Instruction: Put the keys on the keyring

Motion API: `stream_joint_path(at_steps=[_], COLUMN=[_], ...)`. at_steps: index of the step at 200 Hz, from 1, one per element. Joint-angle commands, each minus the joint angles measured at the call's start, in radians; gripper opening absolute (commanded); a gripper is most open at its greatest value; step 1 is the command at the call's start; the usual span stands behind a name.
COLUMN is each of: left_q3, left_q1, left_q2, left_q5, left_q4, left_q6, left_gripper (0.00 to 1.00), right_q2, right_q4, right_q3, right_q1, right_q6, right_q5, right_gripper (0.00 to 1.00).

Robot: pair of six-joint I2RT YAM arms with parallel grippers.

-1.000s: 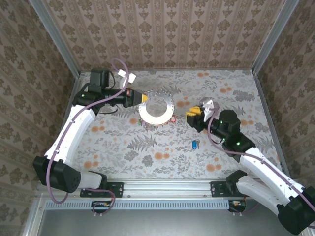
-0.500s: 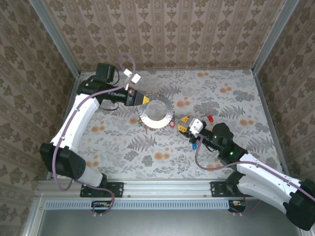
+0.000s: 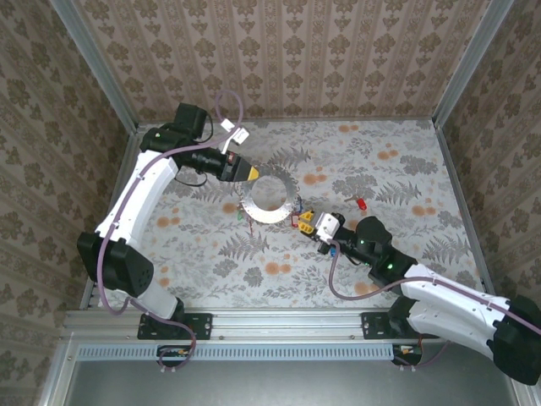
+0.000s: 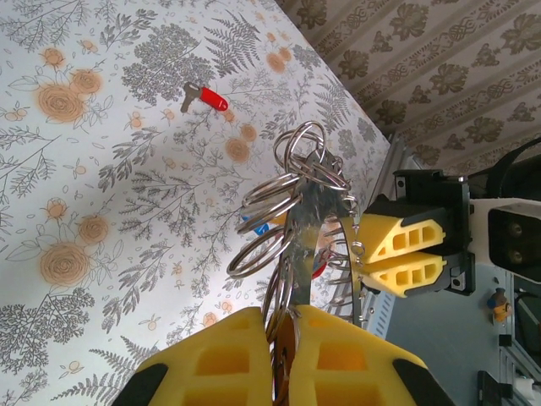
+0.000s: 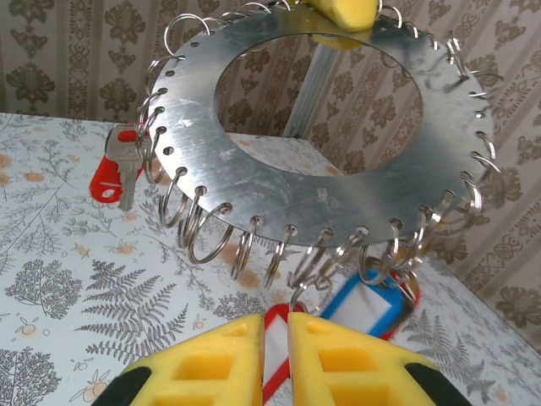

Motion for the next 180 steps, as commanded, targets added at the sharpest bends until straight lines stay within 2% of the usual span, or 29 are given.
stream_joint_path(at_steps=[1,125,180], left_q3=[0.021,-0.002,-0.025], left_q1=[-0.007,-0.009,-0.024], left_q2=[-0.012,-0.046,-0.082], left_q5=[0.026,0.051,0.014], left_q4=[-0.002,0.014,0.009], left_q6=[0.017,0.027,0.096], left_gripper=[0.00,0.00,0.00], right_q2=[0.017,0.049,0.012], right_q4=[0.068,0.074,0.061], right_q3=[-0.003,0.006,-0.038], right_q1=[0.024,0.050,0.052], right_q6=[-0.015,-0.021,-0.029], right_q5=[0.047,0.077,0.155], right_gripper=[0.17,0.16,0.19])
